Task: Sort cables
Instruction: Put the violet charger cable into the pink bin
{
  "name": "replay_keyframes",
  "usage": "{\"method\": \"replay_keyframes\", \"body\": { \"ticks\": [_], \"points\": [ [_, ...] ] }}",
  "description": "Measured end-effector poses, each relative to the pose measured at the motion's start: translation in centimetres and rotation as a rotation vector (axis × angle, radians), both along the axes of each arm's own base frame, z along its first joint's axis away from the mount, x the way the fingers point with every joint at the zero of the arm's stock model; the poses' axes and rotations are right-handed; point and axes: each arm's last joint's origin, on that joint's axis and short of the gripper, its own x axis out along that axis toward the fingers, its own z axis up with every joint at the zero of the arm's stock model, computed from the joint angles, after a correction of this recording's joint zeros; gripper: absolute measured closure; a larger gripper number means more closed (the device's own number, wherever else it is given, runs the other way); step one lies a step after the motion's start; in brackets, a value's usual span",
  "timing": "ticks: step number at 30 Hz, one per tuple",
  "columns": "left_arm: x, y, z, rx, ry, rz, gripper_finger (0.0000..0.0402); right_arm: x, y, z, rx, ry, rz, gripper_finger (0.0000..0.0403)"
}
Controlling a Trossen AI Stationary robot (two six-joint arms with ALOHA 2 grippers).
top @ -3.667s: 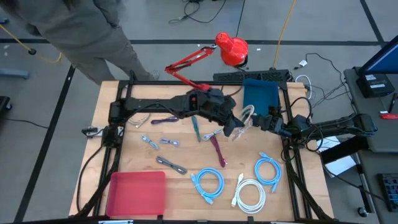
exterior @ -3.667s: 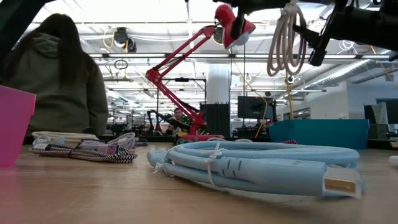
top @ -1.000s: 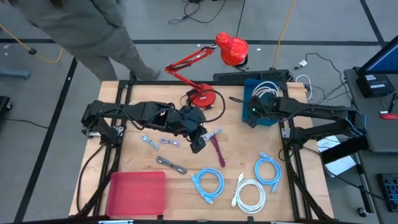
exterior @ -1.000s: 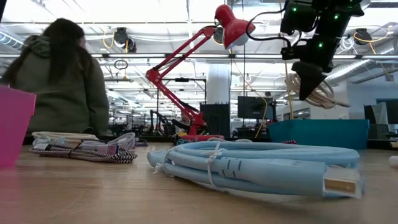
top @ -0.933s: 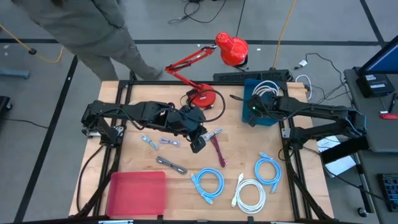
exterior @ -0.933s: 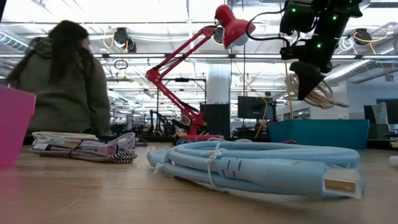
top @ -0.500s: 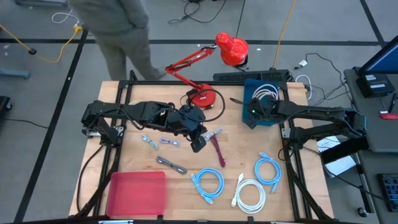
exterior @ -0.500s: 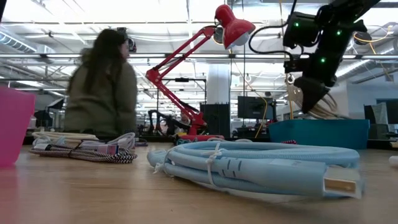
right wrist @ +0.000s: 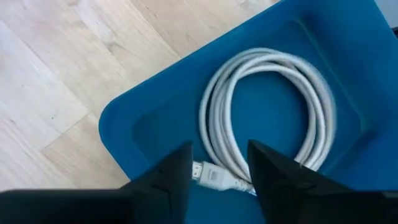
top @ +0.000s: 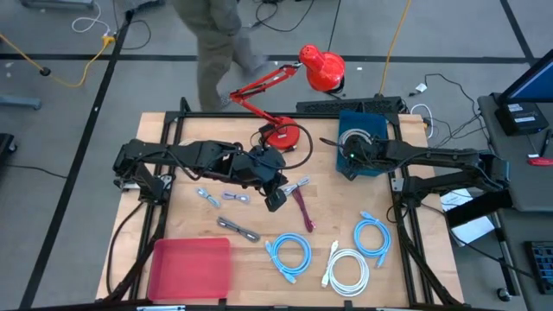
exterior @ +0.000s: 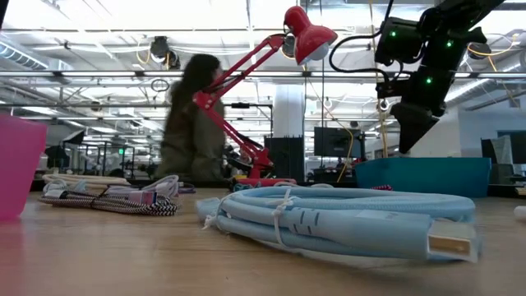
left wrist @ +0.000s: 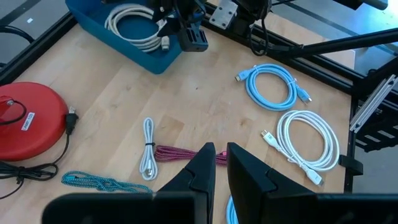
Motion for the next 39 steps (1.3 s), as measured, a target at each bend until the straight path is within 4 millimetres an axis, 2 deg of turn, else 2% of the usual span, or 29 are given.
{"method": "replay_keyframes", "body": {
  "ticks": [4, 6, 9, 15, 18, 21, 23, 26, 29, 34, 36, 39],
  "points": [
    [0.0, 0.0, 0.0, 0.005, -0.001, 0.004, 0.0362, -0.1, 0.1, 0.7, -0.016, -0.057, 0.002, 0.0238],
    [0.0, 0.2, 0.0, 0.029, -0.002, 0.019, 0.0362, -0.1, 0.2, 1.4, 0.005, -0.139, 0.03, 0.0235],
    [-0.3, 0.8, 0.4, 0.064, -0.022, 0.084, 0.0362, 0.0, 0.6, 3.0, 0.072, -0.325, 0.103, 0.0235],
    [-1.9, 2.1, 1.6, 0.051, -0.033, 0.194, 0.0362, 0.2, 1.7, 7.5, 0.275, -0.823, 0.24, 0.0243],
    [-4.0, 2.2, 1.5, 0.058, 0.081, 0.262, 0.0362, 0.2, 2.8, 9.7, 0.331, -1.034, 0.354, 0.0246],
    [-6.7, 2.1, 1.2, 0.09, 0.16, 0.429, 0.0362, 0.1, 3.9, 11.7, 0.346, -1.212, 0.443, 0.0248],
    [-8.7, 1.9, 1.0, 0.101, 0.143, 0.503, 0.0362, 0.1, 4.6, 12.8, 0.343, -1.311, 0.497, 0.0248],
    [-11.8, 1.6, 0.8, 0.057, 0.015, 0.544, 0.0362, 0.2, 5.4, 13.9, 0.343, -1.415, 0.549, 0.0248],
    [-14.6, 1.3, -0.8, -0.014, -0.114, 0.525, 0.0362, 0.3, 5.9, 14.4, 0.33, -1.47, 0.53, 0.0248],
    [-19.2, 1.2, -5.4, -0.122, -0.317, 0.451, 0.0362, 0.4, 6.5, 14.5, 0.299, -1.487, 0.495, 0.0248],
    [-20.2, 1.5, -7.9, -0.065, -0.322, 0.43, 0.0362, 0.4, 6.5, 14.4, 0.29, -1.486, 0.485, 0.0248],
    [-20.4, 2.3, -10.9, 0.041, -0.233, 0.422, 0.0362, 0.4, 6.6, 14.4, 0.251, -1.482, 0.468, 0.0248]
  ]
}}
